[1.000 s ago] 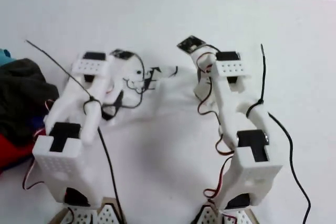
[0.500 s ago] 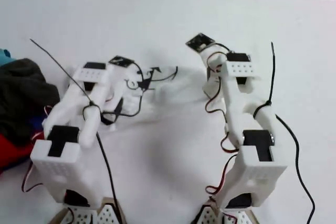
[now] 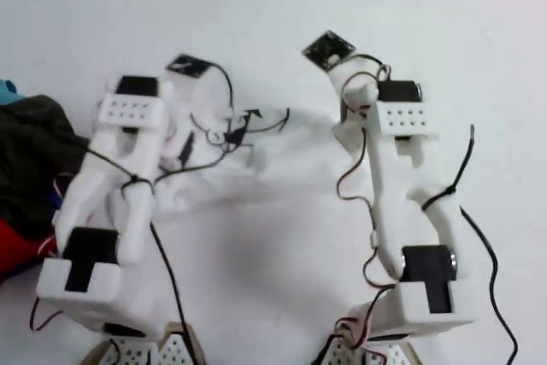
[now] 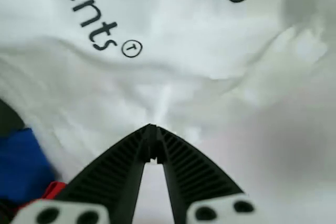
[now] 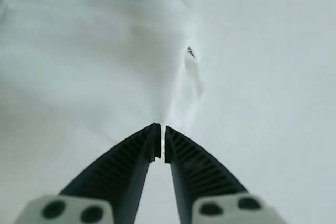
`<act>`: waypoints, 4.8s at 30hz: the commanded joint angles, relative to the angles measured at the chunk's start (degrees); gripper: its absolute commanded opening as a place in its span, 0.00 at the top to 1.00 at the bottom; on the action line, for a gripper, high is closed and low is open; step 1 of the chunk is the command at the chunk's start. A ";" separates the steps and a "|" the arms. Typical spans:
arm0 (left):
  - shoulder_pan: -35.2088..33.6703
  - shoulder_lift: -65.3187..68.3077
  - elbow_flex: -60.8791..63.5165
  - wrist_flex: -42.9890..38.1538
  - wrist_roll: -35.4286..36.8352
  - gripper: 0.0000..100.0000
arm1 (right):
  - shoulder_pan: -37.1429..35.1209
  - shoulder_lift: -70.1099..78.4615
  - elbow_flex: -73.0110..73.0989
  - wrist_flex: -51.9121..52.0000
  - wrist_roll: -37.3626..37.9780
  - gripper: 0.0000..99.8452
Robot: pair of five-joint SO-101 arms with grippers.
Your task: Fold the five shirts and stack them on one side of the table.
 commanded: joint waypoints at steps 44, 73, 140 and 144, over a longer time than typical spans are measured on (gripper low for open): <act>-20.22 10.81 -6.55 -14.95 8.35 0.74 | -7.69 -18.33 -5.89 12.53 -7.30 0.98; -13.54 38.86 -28.53 2.99 11.43 0.96 | 19.30 -28.00 -1.67 18.59 1.93 0.98; 32.44 25.58 -40.57 -11.25 8.97 0.97 | 40.31 -46.37 72.44 -45.76 -21.45 0.98; 32.53 25.58 -40.66 -10.90 8.88 0.88 | 40.31 -46.37 72.44 -45.76 -21.45 0.98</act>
